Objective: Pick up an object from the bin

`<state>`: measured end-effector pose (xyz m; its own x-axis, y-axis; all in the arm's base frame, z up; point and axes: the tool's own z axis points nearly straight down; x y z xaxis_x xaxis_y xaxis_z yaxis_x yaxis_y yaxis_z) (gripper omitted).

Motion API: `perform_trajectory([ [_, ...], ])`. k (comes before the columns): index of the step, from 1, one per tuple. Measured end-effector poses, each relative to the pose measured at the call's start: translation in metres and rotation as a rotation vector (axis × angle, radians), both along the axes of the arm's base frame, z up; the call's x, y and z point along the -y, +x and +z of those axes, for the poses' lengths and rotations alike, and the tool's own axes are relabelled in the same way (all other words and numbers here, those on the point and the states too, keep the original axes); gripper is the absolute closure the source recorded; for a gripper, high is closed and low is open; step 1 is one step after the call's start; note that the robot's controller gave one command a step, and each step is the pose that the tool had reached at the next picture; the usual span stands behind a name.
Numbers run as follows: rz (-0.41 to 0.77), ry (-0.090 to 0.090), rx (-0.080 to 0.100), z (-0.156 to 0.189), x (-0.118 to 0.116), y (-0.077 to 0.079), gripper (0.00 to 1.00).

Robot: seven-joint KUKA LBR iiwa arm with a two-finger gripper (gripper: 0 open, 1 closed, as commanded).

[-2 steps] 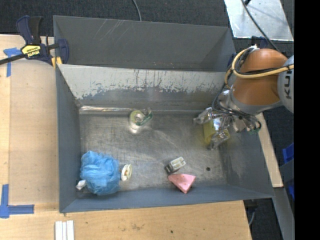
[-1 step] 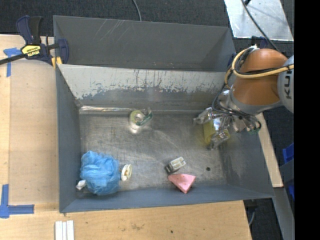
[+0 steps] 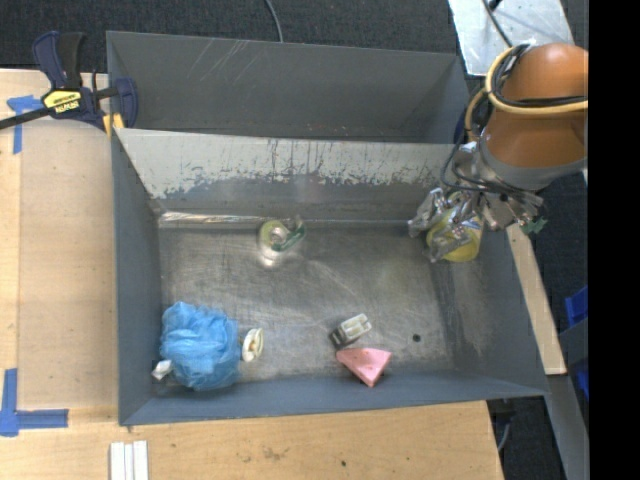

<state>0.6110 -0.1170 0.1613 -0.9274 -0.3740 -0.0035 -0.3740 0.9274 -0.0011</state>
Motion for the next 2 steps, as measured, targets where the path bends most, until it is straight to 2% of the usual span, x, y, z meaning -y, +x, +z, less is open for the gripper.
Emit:
perform_trajectory([
  [1, -0.001, 0.0, 0.0, 0.0, 0.0, 0.0, 1.0],
  [2, 0.011, 0.0, -0.004, 0.061, -0.003, 0.002, 1.0],
])
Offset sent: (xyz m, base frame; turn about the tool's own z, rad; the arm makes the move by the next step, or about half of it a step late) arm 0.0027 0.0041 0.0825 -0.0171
